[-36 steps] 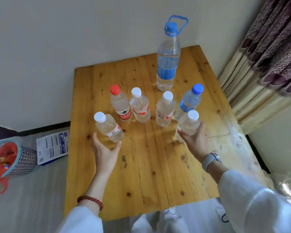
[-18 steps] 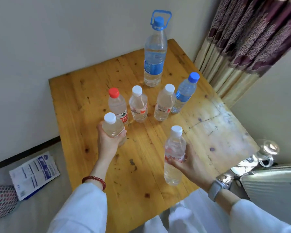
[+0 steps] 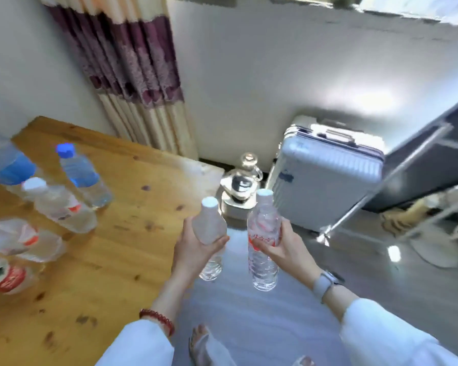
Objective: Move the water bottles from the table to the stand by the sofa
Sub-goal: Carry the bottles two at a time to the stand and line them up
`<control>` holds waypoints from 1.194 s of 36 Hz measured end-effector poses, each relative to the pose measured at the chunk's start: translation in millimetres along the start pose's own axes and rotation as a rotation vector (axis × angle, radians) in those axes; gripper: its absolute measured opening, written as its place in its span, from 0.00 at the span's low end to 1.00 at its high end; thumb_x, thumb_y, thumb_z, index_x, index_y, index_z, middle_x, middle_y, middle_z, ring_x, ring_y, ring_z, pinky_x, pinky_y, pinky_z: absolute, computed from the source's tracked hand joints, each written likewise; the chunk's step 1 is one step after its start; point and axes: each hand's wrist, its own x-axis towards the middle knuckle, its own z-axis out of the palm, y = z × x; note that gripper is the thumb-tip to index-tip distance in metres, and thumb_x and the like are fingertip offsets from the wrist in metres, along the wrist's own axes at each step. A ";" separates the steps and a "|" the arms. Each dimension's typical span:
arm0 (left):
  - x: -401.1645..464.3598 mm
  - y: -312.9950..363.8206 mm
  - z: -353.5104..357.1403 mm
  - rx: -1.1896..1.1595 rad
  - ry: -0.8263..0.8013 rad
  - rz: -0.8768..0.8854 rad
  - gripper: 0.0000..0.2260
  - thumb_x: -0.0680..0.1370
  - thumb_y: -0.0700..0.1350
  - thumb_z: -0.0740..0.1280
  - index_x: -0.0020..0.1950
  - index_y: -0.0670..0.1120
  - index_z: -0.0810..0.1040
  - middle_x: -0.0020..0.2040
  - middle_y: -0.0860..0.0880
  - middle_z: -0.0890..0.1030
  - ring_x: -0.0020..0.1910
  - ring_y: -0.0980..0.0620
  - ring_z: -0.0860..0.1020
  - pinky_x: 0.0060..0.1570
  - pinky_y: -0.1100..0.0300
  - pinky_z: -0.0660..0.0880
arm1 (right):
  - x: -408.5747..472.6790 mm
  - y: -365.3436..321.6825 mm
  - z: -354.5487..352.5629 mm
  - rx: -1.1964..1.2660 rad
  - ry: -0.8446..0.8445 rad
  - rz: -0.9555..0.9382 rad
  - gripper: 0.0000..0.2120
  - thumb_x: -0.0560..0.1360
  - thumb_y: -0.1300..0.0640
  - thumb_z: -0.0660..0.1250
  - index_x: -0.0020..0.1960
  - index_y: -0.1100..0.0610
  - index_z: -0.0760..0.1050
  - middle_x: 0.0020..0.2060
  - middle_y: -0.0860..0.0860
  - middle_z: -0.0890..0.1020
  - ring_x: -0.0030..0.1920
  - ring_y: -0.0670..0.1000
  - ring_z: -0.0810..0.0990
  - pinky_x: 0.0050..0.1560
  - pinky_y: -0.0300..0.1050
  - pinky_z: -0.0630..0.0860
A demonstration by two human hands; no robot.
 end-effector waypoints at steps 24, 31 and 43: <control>-329.3 287.9 632.1 0.291 -1.082 0.636 0.26 0.60 0.60 0.75 0.50 0.57 0.65 0.46 0.55 0.79 0.45 0.52 0.78 0.38 0.59 0.72 | -372.8 450.0 -415.8 0.169 0.972 0.818 0.27 0.64 0.33 0.67 0.52 0.49 0.63 0.40 0.44 0.76 0.48 0.56 0.79 0.41 0.45 0.71; -429.7 348.3 801.8 0.351 -1.259 0.882 0.25 0.59 0.63 0.74 0.43 0.60 0.61 0.43 0.55 0.78 0.42 0.50 0.78 0.38 0.54 0.75 | -456.2 564.4 -508.5 0.216 1.121 0.978 0.31 0.63 0.32 0.66 0.55 0.52 0.64 0.49 0.50 0.81 0.50 0.57 0.80 0.46 0.49 0.76; -644.4 474.9 1070.8 0.358 -1.532 1.065 0.26 0.60 0.62 0.74 0.44 0.53 0.61 0.43 0.50 0.78 0.43 0.46 0.78 0.39 0.53 0.75 | -600.0 717.3 -692.6 0.422 1.414 1.139 0.31 0.63 0.33 0.67 0.56 0.51 0.62 0.49 0.49 0.80 0.48 0.54 0.80 0.50 0.52 0.77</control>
